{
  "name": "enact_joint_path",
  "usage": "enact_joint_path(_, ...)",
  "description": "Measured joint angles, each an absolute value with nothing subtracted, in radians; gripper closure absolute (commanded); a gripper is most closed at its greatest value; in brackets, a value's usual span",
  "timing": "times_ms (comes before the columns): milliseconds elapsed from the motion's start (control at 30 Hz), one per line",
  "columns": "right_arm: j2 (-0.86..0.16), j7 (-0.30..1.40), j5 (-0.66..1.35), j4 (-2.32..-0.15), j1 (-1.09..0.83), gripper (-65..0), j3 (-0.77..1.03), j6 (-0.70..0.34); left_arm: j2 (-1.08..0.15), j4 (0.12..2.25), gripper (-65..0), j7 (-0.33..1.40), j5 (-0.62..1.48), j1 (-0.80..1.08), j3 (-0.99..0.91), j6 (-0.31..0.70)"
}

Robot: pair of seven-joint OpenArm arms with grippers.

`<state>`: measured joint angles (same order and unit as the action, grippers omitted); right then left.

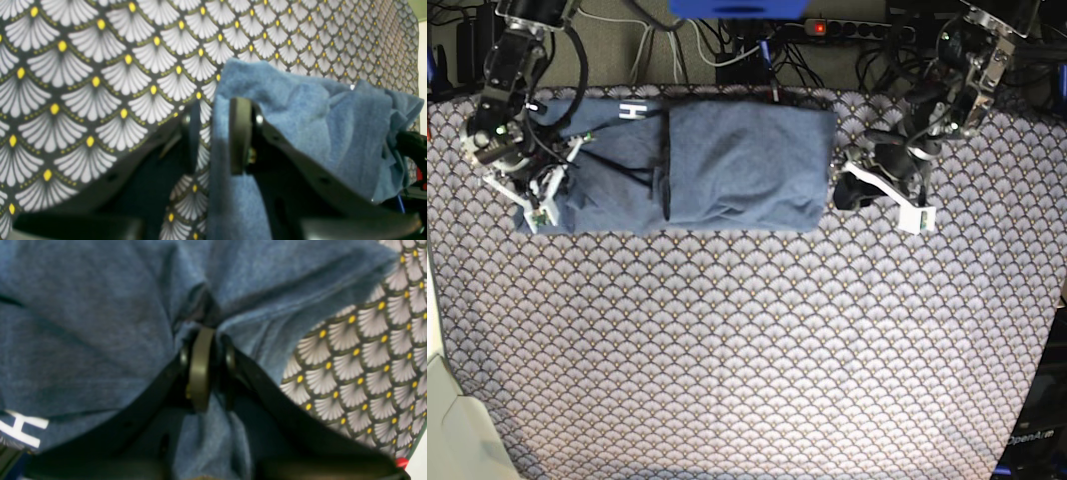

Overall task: Fold the T-shirt properly
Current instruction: 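Grasp both ends of the folded bundle with both grippers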

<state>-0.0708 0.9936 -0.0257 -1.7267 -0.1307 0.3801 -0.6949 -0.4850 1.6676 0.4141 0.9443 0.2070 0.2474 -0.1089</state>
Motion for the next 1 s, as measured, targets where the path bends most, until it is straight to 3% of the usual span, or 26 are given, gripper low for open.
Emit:
enact_joint_path(133,-0.069,0.997,-0.028,-1.727,-0.129,-33.7,0.399,-0.695,-0.485,1.668,-14.8,0.414,0.944,0.207,0.247,-0.109)
enact_joint_path(233,-0.064,0.998,-0.025,-1.727,-0.125,-41.0,0.456,-0.695,-0.485,1.665,-14.8,0.414,0.944,0.207,0.247,-0.109)
enact_joint_path(767,-0.068,0.987,-0.022,-1.615,-0.077,-42.0,0.519,-0.694,-0.485,1.662,-14.8,0.414,0.944,0.207,0.249,-0.109)
enact_joint_path(1000,-0.032,1.071,-0.049,-1.620,-0.038,-42.0,0.519,-0.691,-0.485,1.660,-14.8,0.414,0.944,0.207,0.249,-0.109)
